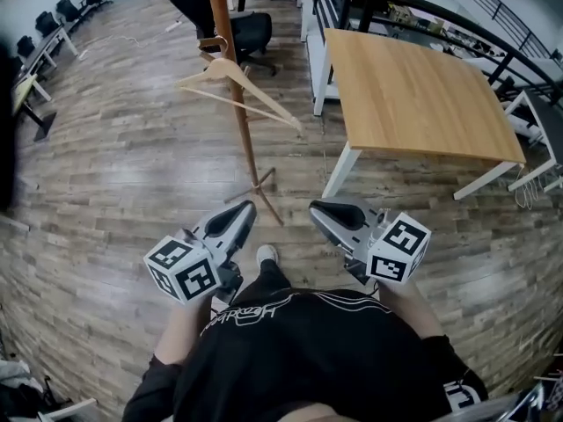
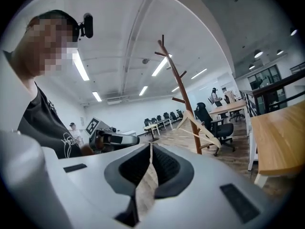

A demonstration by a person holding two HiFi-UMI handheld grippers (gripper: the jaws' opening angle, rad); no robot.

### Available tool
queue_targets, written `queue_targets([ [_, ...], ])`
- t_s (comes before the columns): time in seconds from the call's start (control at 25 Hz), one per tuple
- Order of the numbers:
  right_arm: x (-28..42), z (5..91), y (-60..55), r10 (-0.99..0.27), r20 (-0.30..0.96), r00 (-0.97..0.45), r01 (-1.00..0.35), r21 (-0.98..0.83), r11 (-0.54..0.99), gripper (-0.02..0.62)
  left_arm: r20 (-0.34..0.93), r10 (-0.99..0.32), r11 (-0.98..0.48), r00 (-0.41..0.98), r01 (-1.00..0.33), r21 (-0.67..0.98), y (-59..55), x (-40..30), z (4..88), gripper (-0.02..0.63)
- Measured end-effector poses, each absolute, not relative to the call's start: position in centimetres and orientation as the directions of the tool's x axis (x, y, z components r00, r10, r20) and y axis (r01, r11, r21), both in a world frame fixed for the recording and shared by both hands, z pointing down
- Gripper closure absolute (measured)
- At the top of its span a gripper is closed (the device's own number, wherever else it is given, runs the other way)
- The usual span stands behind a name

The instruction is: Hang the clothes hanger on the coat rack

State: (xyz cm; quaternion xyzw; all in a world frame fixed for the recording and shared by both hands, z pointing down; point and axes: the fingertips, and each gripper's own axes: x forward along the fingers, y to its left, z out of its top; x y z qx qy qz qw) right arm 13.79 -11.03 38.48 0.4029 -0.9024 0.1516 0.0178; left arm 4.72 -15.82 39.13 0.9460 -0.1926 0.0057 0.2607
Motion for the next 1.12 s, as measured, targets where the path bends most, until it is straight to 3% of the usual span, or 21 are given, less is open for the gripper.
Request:
queue_targets([
  [0.52, 9.7, 36.2, -2.7, -0.723, 0.131, -0.678, -0.728, -0.256, 0.636, 0.548, 0.045, -0.301, -0.861, 0.953, -0.291, 0.417, -7.4, 2.3, 35.1, 0.598],
  [1.12, -5.4, 38.0, 1.9, -0.762, 0.177, -0.623, -0.775, -0.268, 0.572, 0.555, 0.088, -0.297, -0.850, 0.951, -0.305, 0.429, -3.2, -13.5, 37.8, 0.598],
])
